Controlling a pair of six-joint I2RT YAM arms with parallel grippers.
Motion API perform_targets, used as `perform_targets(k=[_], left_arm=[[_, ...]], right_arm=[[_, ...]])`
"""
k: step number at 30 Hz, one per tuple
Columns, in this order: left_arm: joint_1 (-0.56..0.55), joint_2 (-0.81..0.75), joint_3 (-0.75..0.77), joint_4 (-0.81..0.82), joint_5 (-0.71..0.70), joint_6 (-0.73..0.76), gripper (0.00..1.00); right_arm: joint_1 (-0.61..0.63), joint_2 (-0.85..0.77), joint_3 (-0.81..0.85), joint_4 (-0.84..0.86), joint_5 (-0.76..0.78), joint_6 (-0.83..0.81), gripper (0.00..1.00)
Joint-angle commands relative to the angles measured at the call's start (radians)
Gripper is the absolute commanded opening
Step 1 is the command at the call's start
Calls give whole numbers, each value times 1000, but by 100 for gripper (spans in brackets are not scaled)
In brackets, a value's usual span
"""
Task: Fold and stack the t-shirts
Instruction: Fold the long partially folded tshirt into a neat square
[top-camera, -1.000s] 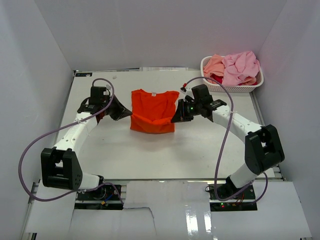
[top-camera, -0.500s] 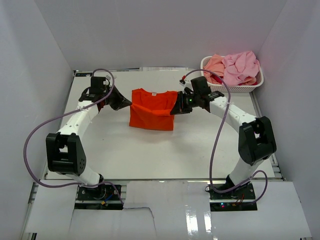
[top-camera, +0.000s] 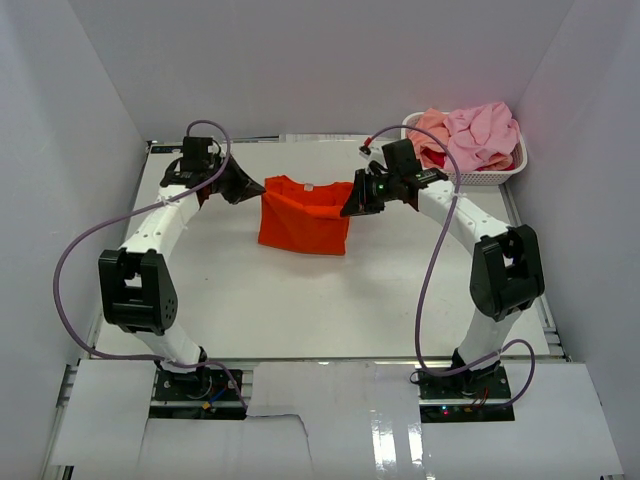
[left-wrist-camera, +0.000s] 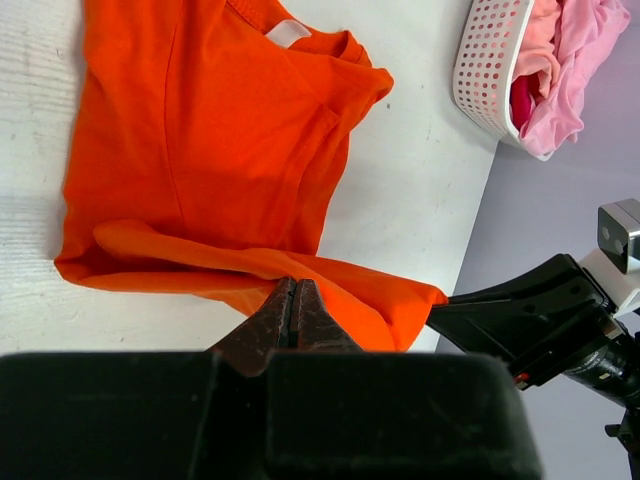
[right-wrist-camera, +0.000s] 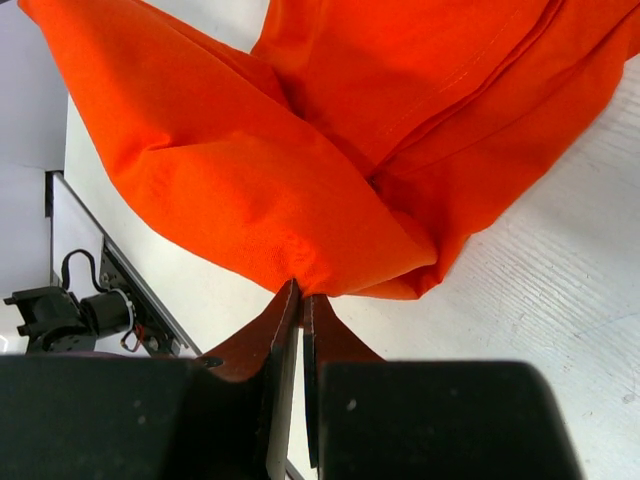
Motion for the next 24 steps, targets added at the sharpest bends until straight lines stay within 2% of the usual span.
perform_targets(k=[1,14,24], left_arm=[[6,3,68,-9,12,14,0],[20,70,186,-41,9,25,0],[28,185,288,-43,11,25,0]], right_arm=[[-6,8,70,-23,-11,-19,8],[-29,69,166,-63,-12,-25,8],[-45,140,239,-69,-15,-23,8]])
